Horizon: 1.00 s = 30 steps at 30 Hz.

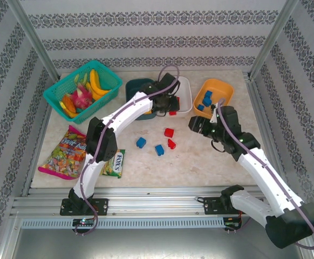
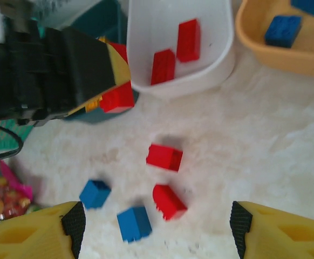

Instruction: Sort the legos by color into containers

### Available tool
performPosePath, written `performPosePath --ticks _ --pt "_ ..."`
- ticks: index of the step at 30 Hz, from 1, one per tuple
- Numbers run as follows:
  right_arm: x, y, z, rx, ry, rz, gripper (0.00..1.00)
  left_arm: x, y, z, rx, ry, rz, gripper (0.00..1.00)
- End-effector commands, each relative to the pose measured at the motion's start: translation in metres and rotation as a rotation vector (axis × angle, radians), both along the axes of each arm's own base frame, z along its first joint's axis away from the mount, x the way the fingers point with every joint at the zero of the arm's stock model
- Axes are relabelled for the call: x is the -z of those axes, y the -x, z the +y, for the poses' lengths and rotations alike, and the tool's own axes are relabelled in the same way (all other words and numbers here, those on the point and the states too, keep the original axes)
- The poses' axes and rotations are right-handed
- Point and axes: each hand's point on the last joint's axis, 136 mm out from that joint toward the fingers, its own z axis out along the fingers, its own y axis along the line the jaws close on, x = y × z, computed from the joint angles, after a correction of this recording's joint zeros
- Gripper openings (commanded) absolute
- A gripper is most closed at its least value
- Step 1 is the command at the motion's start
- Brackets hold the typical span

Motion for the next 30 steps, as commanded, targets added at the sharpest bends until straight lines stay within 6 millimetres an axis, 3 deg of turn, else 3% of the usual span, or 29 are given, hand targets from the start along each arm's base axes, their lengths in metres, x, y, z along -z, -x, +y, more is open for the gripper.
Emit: performPosePath --ticks 1,7,11,19,30 --pt "-0.025 -0.022 -0.002 0.038 -0.086 -0.04 0.73 0.02 -0.033 -0.023 0.058 0.062 -0.04 0.25" --pt "-0.038 -0.037 -0.004 0.05 -0.133 -0.048 0.73 0.02 -0.083 -0.045 0.054 0.224 -0.157 0.23" --pt "-0.032 -0.037 -0.007 0.06 -0.136 -0.037 0.73 0.022 -0.103 -0.055 0.046 0.293 -0.217 0.22" --pt "0.002 -0.048 -0.022 0.157 -0.193 0.023 0.74 0.058 -0.103 -0.064 0.043 0.32 -0.137 0.24" --pt "-0.002 -0.058 -0.017 0.13 -0.203 0.027 0.74 0.069 -0.097 -0.062 0.048 0.298 -0.096 0.45"
